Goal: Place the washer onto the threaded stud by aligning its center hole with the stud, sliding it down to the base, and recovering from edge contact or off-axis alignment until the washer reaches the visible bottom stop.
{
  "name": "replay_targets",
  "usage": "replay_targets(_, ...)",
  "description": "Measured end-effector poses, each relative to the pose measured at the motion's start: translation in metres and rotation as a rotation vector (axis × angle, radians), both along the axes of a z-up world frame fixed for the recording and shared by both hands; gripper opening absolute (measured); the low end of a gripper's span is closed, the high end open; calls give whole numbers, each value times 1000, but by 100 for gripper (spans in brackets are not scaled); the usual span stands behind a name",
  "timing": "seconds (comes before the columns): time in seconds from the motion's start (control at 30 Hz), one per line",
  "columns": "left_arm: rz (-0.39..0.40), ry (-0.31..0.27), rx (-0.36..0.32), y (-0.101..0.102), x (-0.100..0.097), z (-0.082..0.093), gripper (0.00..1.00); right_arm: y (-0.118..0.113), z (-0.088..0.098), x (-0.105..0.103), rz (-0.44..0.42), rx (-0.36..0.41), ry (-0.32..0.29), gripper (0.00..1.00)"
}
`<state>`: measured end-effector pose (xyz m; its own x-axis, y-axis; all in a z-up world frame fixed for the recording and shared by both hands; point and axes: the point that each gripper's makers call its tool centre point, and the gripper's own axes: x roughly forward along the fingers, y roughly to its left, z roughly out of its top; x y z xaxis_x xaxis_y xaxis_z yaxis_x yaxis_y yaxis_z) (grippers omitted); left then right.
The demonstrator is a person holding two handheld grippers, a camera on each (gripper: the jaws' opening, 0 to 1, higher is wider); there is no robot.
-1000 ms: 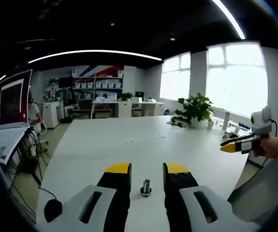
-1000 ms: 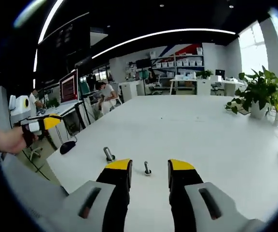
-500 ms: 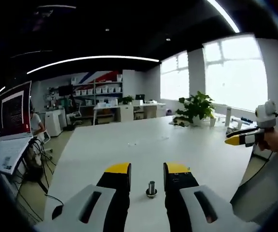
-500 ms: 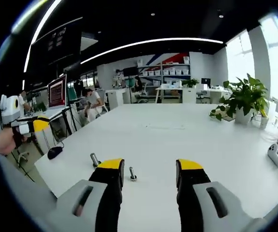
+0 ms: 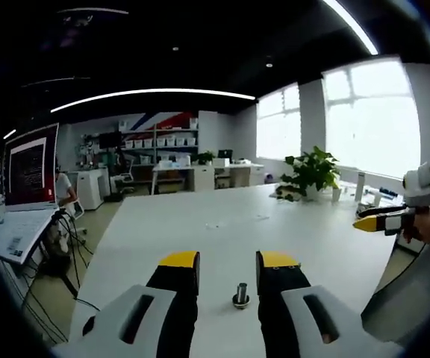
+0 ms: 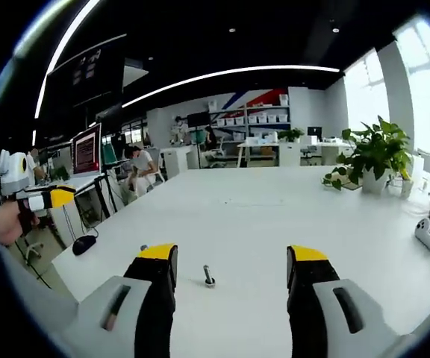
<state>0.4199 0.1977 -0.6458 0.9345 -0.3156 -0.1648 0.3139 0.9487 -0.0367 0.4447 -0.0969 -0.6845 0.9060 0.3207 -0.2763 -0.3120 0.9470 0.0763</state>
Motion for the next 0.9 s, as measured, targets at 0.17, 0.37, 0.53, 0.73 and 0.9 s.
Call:
replay_targets(0.17, 1, 9, -21, 0, 1, -2, 30, -10, 0, 2, -36, 8, -8, 65)
replay_targets(0.37, -3, 17, -30, -2, 0, -2, 31, -32, 17, 6, -113, 75, -59, 66)
replay_targets(0.53, 23, 5, -49, 4, 2, 1, 31, -45, 34, 7, -158, 98, -118, 66)
replay_targets(0.73, 27, 28, -66, 6, 2, -5, 31, -37, 29, 7, -135, 85, -110, 66)
replay_targets(0.9, 31, 39, -58, 8, 1, -8, 31, -16, 18, 5, -70, 37, -80, 66)
